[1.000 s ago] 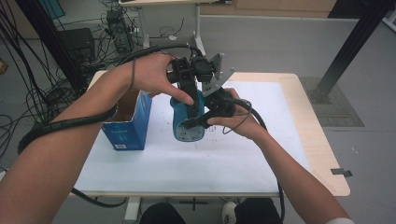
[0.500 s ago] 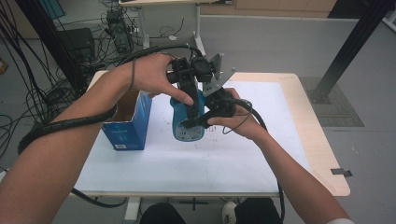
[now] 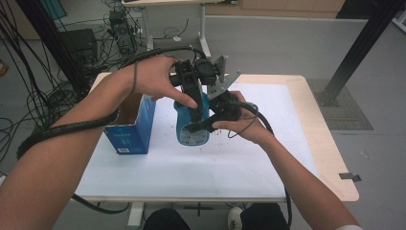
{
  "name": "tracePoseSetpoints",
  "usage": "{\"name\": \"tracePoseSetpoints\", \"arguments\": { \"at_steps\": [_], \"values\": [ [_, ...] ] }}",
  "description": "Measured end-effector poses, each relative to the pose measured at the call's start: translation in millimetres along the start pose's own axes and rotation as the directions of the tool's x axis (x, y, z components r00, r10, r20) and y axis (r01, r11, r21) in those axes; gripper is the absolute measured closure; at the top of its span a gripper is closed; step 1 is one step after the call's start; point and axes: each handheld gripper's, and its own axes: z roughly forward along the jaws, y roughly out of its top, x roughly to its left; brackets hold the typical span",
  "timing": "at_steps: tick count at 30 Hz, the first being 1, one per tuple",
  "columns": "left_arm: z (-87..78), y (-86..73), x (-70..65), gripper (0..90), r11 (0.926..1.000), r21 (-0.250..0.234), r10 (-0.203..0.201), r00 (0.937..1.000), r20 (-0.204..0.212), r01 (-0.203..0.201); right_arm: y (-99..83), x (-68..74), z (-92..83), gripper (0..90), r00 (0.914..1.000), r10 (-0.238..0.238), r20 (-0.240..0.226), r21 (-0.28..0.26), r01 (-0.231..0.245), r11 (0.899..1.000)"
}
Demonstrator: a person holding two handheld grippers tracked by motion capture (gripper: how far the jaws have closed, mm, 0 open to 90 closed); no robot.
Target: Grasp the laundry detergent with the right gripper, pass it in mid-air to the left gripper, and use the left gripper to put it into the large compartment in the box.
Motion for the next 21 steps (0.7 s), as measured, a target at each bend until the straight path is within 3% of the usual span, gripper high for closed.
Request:
{"name": "tracePoseSetpoints", "arguments": {
  "at_steps": [21],
  "values": [
    [1.1, 1.8, 0.2, 16.5, 0.9999, 0.012, 0.006, 1.0, -0.003, -0.006, 0.3, 1.5, 1.2, 44.0, 0.9999, -0.01, -0.005, 0.004, 0.01, 1.0]
  ]
}}
